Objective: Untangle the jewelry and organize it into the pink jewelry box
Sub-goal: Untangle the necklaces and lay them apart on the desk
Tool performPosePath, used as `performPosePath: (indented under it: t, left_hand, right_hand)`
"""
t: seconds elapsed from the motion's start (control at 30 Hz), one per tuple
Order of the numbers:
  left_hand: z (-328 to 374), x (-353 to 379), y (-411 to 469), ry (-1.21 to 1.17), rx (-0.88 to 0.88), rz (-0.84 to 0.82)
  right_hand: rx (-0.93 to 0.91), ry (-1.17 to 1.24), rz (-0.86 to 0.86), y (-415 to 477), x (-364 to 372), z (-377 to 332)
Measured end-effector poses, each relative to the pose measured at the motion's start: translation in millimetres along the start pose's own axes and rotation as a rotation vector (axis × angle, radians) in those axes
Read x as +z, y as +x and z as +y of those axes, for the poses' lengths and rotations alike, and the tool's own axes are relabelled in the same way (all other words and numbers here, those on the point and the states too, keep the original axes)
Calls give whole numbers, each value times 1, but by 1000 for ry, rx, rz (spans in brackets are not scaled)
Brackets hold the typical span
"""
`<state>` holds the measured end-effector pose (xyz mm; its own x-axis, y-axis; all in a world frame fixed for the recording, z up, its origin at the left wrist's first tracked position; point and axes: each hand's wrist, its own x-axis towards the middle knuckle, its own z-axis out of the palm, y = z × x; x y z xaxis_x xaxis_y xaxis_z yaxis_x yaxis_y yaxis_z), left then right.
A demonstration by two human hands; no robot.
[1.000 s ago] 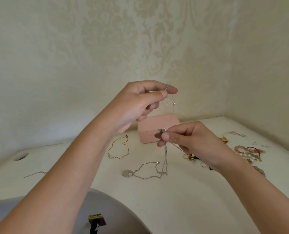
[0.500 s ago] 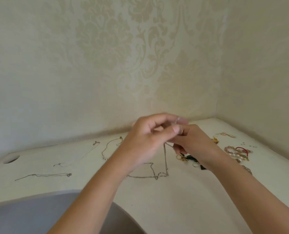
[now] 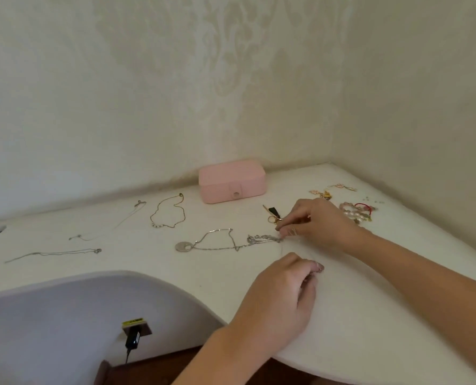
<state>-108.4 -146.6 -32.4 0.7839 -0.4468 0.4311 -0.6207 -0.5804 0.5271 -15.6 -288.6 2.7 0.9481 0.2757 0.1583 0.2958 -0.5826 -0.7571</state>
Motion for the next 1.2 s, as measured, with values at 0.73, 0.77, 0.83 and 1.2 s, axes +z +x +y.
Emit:
performPosePath:
  t: [0.73, 0.77, 0.83, 1.2]
  left_hand:
    - [-43, -24, 9, 443, -454, -381]
    - [-43, -26, 7, 455, -466, -367]
    - [-43, -28, 1, 463, -463, -340]
    - [-43, -37, -10, 489, -457, -446]
  right_hand:
    - [48, -141, -518, -17, -44, 10]
    - [49, -189, -521, -18, -46, 8]
    - [43, -255, -506, -18, -47, 3]
    - [99, -330, -446, 14, 0, -20]
